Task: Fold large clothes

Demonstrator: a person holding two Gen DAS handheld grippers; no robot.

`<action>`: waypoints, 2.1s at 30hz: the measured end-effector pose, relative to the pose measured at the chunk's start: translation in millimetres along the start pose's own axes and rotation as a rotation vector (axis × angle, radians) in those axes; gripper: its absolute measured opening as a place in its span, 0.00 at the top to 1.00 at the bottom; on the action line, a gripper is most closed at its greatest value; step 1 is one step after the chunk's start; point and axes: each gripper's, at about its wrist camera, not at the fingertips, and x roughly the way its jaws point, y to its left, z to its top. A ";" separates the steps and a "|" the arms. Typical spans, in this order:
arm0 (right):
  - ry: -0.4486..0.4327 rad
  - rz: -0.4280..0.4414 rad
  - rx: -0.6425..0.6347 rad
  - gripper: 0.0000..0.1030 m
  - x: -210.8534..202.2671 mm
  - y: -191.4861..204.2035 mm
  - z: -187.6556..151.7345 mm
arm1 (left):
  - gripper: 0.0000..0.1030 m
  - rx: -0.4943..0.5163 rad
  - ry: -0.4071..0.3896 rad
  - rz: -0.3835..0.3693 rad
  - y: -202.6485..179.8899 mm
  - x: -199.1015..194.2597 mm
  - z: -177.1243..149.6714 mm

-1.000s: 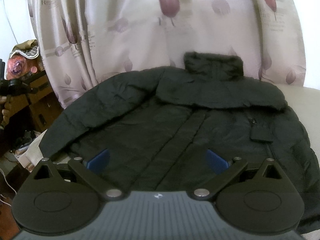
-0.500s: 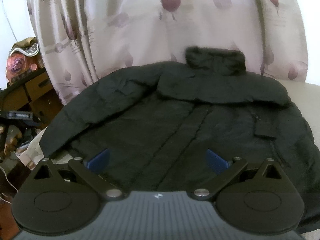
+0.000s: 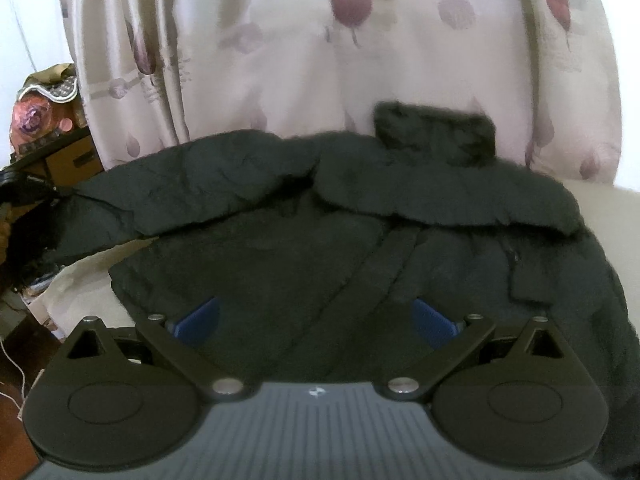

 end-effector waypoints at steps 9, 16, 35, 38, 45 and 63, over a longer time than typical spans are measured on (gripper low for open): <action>-0.139 -0.066 -0.314 0.00 67.9 1.6 49.6 | 0.10 0.103 -0.198 -0.166 -79.9 -27.6 -28.4; -0.096 -0.138 -0.474 0.00 166.1 25.8 60.3 | 0.07 0.153 -0.108 -0.313 -147.6 13.2 -69.2; -0.213 -0.572 -0.172 0.92 90.8 -188.9 115.7 | 0.05 -0.007 -0.001 -0.400 -128.2 50.0 -130.0; -0.222 -0.733 -0.077 0.92 26.8 -266.0 114.2 | 0.05 -0.010 -0.005 -0.395 -128.6 49.5 -131.0; -0.104 -0.910 0.179 0.92 -29.7 -425.5 69.4 | 0.04 -0.015 0.024 -0.365 -128.5 47.2 -124.9; 0.045 -0.075 0.432 0.20 -64.0 -278.5 -91.2 | 0.06 0.083 0.255 -0.457 -120.9 57.7 -111.4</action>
